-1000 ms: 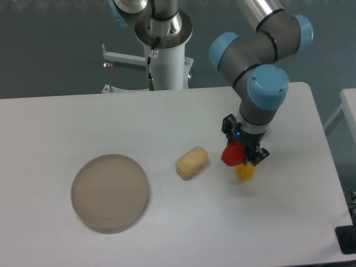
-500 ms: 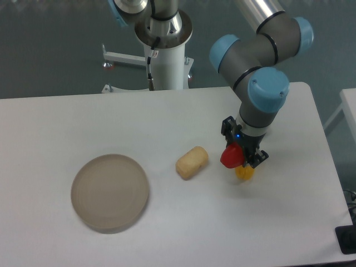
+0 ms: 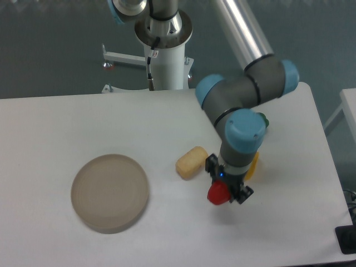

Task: Place the red pepper on the table
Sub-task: 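Carry the red pepper past the beige roll and lower it toward the table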

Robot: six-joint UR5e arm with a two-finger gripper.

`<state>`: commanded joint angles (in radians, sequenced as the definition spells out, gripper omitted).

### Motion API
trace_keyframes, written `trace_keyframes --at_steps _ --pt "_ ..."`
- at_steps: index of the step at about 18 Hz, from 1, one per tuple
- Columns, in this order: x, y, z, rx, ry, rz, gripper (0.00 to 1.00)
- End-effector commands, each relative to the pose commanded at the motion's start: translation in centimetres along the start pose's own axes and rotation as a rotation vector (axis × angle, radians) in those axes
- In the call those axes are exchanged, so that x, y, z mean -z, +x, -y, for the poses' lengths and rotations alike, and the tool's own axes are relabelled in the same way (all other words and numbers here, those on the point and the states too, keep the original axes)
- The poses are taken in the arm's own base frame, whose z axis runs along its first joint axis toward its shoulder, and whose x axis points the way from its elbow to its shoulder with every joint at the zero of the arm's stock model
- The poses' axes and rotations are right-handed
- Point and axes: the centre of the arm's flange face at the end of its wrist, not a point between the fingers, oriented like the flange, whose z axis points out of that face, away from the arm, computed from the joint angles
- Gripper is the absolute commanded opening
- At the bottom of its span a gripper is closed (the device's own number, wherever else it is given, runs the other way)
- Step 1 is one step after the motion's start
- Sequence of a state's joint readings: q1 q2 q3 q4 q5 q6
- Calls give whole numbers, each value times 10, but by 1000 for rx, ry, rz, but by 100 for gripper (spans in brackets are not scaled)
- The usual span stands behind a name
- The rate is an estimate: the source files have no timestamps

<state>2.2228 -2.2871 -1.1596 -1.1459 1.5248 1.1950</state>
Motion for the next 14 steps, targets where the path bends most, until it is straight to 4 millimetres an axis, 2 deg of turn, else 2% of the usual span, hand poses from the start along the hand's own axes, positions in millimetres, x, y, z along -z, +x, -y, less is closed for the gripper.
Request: trace_keyframes --at_steps 4,8,11,12,13,14 --pt "-15 0 5 -4 -2 -5 32" --pt "-19 5 8 -15 -4 -11 38" --pt "-20 6 9 -16 -5 -12 49" --pt "-23 7 9 -24 -7 -14 57" --pt "-22 6 9 -29 -6 -7 70" --pt "-23 6 8 -38 -8 -8 77"
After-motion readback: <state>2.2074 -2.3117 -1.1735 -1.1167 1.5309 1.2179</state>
